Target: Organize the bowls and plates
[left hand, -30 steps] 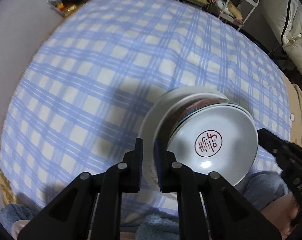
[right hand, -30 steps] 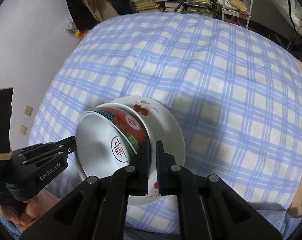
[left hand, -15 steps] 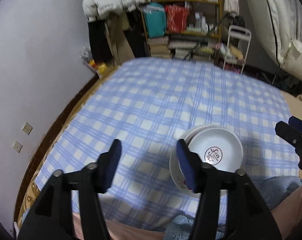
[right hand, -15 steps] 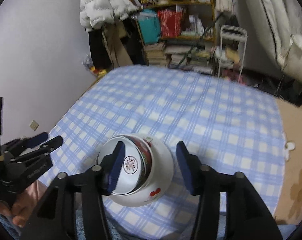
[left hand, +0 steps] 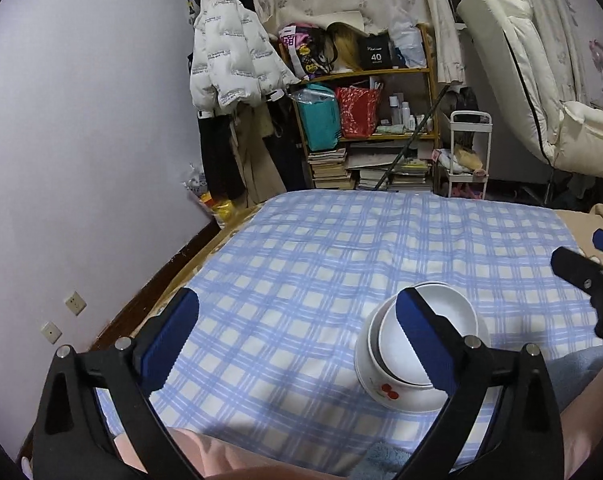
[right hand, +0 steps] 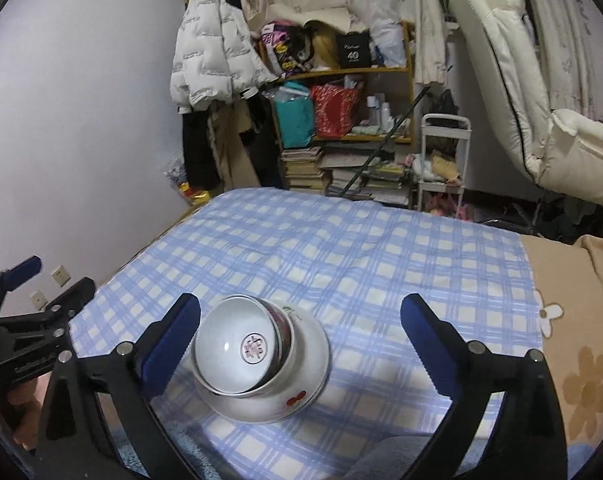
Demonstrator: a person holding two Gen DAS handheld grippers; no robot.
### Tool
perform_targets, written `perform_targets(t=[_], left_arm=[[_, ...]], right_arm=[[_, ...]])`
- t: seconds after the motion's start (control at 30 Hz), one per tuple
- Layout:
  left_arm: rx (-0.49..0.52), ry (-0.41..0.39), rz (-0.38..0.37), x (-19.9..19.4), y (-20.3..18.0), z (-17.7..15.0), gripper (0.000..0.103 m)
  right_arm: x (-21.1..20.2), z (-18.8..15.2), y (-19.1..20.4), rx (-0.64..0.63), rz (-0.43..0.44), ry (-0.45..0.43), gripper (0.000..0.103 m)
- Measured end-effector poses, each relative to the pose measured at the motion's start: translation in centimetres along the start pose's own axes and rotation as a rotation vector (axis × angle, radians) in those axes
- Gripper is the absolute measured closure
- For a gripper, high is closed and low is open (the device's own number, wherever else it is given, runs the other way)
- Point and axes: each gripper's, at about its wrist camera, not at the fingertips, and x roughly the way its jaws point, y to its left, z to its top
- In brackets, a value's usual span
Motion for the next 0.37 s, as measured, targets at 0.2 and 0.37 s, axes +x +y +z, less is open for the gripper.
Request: perform_targets(t=[0.2,0.37], left_arm=[[-0.009,0.002,0.008,-0.17,0.16,-0.44,0.005],[-0.021,-0.006,-0.002,-0.24,0.38,-0.56,0.005]], right_arm=[[-0.17,-0.31,-0.16,0.009,-0.017,-0.005,0.000],[-0.59,-0.62,-0.05,0.007,-0.033,-0.033,0.000]])
